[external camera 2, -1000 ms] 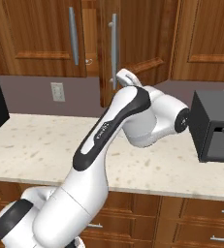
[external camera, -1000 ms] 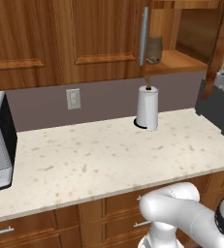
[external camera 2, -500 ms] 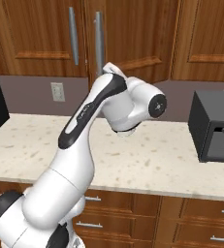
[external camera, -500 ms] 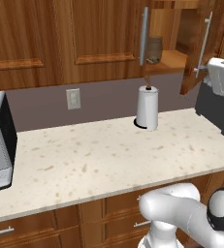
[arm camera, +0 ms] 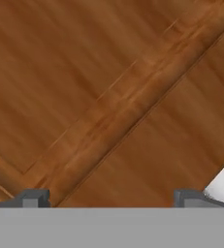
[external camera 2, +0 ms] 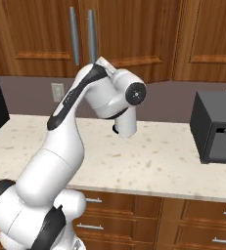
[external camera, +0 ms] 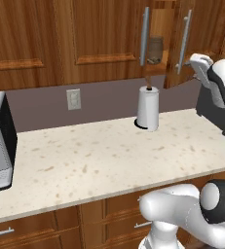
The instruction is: Pick the candle and jar from the dining table and place them in the open cabinet. Close the cabinet after placing the objects.
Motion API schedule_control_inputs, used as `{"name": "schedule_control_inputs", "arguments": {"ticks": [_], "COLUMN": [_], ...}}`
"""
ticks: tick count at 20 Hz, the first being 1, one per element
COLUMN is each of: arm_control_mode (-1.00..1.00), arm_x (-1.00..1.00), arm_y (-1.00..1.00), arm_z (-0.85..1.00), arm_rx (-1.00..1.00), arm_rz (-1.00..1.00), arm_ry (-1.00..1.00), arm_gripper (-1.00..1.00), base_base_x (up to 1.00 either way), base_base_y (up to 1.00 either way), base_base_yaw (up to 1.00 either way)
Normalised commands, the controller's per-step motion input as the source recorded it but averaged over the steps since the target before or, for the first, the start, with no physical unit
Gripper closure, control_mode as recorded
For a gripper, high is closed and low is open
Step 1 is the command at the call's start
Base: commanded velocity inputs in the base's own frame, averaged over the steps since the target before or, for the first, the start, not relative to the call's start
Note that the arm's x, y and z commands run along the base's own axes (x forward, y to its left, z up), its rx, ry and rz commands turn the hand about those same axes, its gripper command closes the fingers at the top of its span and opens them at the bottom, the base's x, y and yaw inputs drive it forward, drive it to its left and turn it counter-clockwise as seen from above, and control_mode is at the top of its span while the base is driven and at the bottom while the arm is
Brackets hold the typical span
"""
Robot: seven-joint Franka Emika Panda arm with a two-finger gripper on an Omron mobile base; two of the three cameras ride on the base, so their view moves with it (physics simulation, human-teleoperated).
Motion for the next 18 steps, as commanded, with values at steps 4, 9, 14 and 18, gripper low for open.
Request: {"name": "schedule_control_inputs", "arguments": {"ticks": [4,9,14,18], "arm_control_mode": [-1.0,-1.0,-1.0,-1.0], "arm_x": [0.65,0.59,0.57,0.61], "arm_y": [0.15,0.14,0.1,0.06], "arm_z": [0.0,0.0,0.0,0.0], "arm_rx": [-0.05,-0.05,-0.05,-0.04], "arm_rz": [-0.16,-0.16,-0.14,-0.13], "arm_ry": [0.0,0.0,0.0,0.0], "arm_gripper": [-1.0,-1.0,-1.0,-1.0], "base_base_x": [0.0,0.0,0.0,0.0], "base_base_y": [0.0,0.0,0.0,0.0], "base_base_yaw": [0.0,0.0,0.0,0.0]}}
